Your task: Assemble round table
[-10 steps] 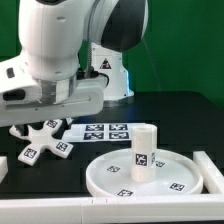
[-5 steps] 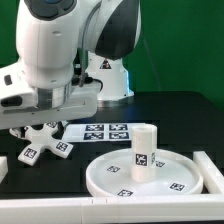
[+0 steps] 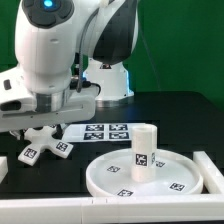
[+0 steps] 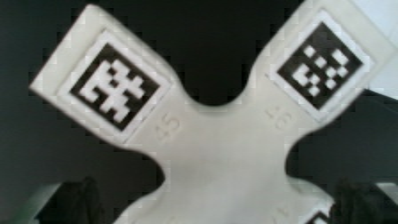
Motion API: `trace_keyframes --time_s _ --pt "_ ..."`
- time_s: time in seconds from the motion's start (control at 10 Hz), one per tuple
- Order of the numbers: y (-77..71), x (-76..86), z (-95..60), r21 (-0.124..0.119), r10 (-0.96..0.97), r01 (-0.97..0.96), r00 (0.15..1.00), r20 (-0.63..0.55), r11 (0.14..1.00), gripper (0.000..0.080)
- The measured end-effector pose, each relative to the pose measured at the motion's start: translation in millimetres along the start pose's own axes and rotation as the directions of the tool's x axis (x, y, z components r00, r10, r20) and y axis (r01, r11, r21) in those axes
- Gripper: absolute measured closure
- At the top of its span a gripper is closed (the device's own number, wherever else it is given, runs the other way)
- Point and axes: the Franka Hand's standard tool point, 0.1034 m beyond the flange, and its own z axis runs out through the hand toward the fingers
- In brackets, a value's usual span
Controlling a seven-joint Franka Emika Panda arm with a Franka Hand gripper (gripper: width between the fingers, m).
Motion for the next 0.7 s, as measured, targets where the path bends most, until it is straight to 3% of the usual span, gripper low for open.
trace_keyframes --time_s 0.7 --pt "3.0 -3.7 8.2 0.002 -0.008 0.008 1.0 -0.001 1.0 0.0151"
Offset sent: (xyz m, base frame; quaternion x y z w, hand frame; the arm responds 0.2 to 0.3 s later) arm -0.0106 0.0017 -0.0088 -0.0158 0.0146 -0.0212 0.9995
